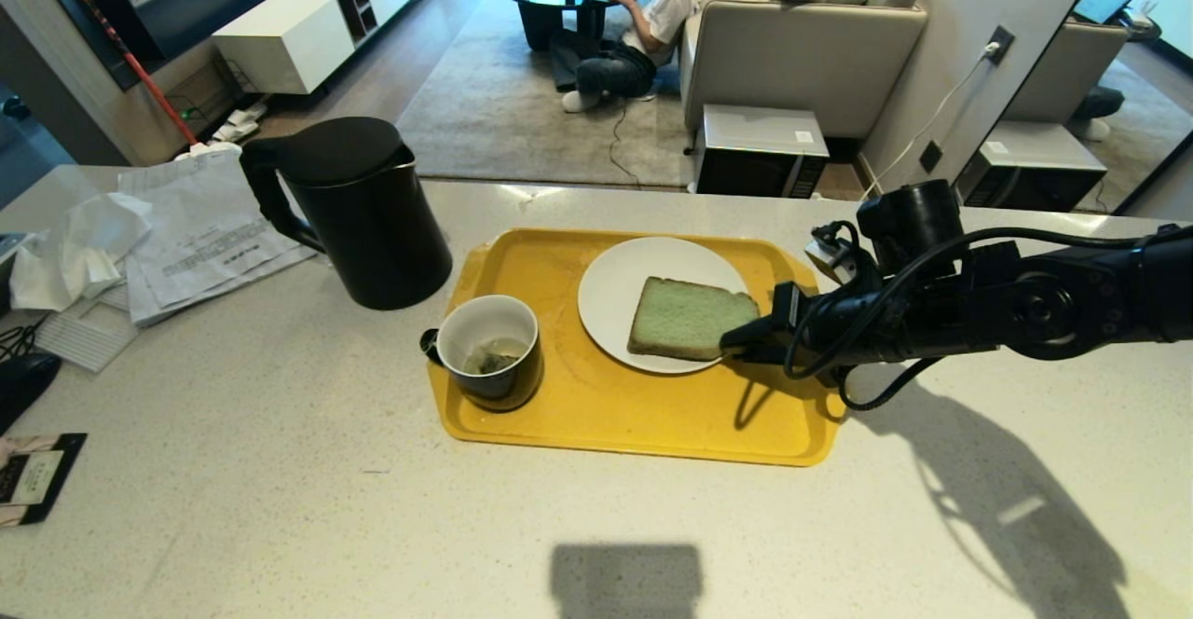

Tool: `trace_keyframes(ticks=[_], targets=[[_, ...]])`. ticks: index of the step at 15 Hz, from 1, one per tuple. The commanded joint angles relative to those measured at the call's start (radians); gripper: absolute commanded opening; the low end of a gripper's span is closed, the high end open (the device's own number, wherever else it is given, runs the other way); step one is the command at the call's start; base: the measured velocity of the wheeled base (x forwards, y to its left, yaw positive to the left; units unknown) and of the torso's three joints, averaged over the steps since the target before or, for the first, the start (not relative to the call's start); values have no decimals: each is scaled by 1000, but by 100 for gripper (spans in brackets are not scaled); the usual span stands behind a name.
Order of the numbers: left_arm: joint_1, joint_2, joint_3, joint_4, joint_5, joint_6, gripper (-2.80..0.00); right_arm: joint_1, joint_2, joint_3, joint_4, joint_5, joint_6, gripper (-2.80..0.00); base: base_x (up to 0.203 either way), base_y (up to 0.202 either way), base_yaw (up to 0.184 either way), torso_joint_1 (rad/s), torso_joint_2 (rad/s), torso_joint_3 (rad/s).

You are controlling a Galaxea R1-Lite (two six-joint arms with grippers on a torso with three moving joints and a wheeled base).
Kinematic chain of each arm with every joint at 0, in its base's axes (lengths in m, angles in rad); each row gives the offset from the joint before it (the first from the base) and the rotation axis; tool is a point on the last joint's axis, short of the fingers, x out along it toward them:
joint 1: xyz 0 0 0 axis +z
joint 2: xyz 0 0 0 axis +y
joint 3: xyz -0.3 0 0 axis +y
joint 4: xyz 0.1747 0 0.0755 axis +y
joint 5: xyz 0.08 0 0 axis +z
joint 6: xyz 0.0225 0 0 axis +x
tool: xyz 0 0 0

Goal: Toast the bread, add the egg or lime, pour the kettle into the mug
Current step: Pick up the bread slice

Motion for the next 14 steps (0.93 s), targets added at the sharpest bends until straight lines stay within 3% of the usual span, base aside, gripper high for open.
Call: trace_keyframes(ticks=[1,7,14], targets=[[0,0,0,0,0,0,-280,-8,-27,8,0,3,3,-280,0,0,0,0,0,0],[0,0,0,0,0,0,-280,-8,-69,19,5,4,3,-280,0,0,0,0,0,0],[0,0,0,0,0,-1,-280,6,-246,13,69,3,-12,-280,0,0,0,0,0,0]])
